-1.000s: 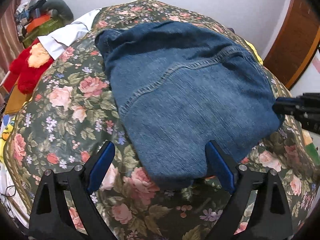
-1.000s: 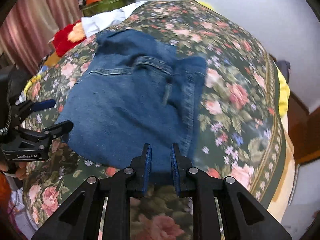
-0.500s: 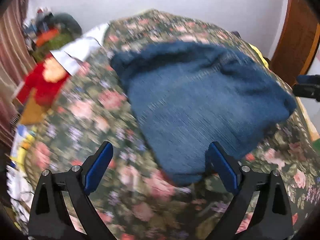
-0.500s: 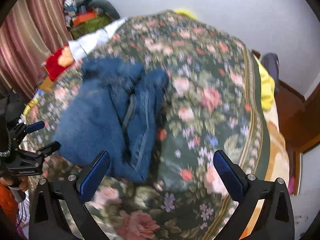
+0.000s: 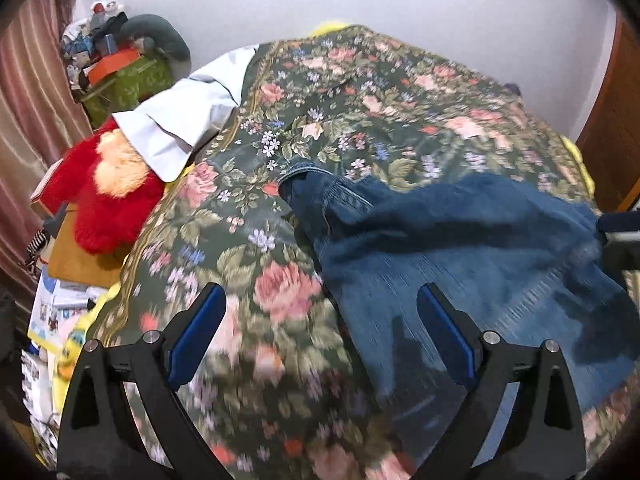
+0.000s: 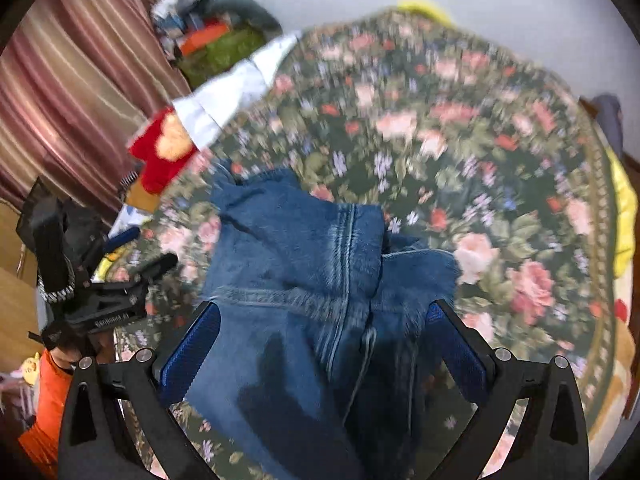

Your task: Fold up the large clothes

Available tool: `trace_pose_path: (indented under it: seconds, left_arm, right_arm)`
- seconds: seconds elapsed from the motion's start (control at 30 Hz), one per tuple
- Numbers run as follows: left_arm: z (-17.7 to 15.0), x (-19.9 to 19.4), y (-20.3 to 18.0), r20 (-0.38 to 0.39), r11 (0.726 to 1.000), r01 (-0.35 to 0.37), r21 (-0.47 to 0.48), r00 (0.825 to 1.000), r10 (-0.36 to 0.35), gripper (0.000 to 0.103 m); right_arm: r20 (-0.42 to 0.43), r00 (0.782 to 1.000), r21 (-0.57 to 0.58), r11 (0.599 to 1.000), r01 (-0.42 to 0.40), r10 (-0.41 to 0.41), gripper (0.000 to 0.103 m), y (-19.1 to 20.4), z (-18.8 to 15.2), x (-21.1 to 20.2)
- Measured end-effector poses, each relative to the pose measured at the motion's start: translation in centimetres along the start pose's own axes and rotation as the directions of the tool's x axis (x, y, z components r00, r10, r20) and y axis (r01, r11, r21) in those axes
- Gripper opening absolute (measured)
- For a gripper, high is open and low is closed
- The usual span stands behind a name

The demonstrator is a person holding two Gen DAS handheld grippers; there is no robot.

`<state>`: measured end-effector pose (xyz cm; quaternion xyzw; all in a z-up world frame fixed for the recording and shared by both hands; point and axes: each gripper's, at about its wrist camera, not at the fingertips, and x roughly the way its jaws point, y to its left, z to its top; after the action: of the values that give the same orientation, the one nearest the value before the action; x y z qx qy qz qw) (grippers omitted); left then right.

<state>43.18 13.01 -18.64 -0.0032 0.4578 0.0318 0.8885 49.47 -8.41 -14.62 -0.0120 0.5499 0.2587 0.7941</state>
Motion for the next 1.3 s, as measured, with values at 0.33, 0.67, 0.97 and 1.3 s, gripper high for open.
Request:
trace_pose_path:
  seconds: [0.33,0.67,0.97,1.3]
  left_arm:
    - [4.4,5.9,-0.9,-0.046,1.000,-0.015,0.005,0.999,0.015,0.095]
    - [8.0,8.4,-5.9,-0.027,0.995,-0.045,0.091,0.999,0.048,0.095]
    - [7.9,8.5,-2.4,-0.065,0.999,-0.030,-0.026,0.997,0.028,0.091]
    - [3.0,-1.5,-3.3,0.020,0.986,0.036,0.165,0.999,-0.040,0.092]
  right_arm:
    - [-0.078,0.996,-0.023,0.999,-0.049,0.047,0.039,-1.1,2.5,5.5]
    - [-0.028,0.998,-0.019,0.999,-0.049,0.048,0.019,-3.8,1.6,3.0]
    - [-0.044,0.988,0.069,0.987,-0.143,0.146,0.020,-7.5,1.0,3.0]
    - [-0.009,1.000,-0.047,0.999,0.022,-0.023,0.020,-3.0,0.1,-2.8]
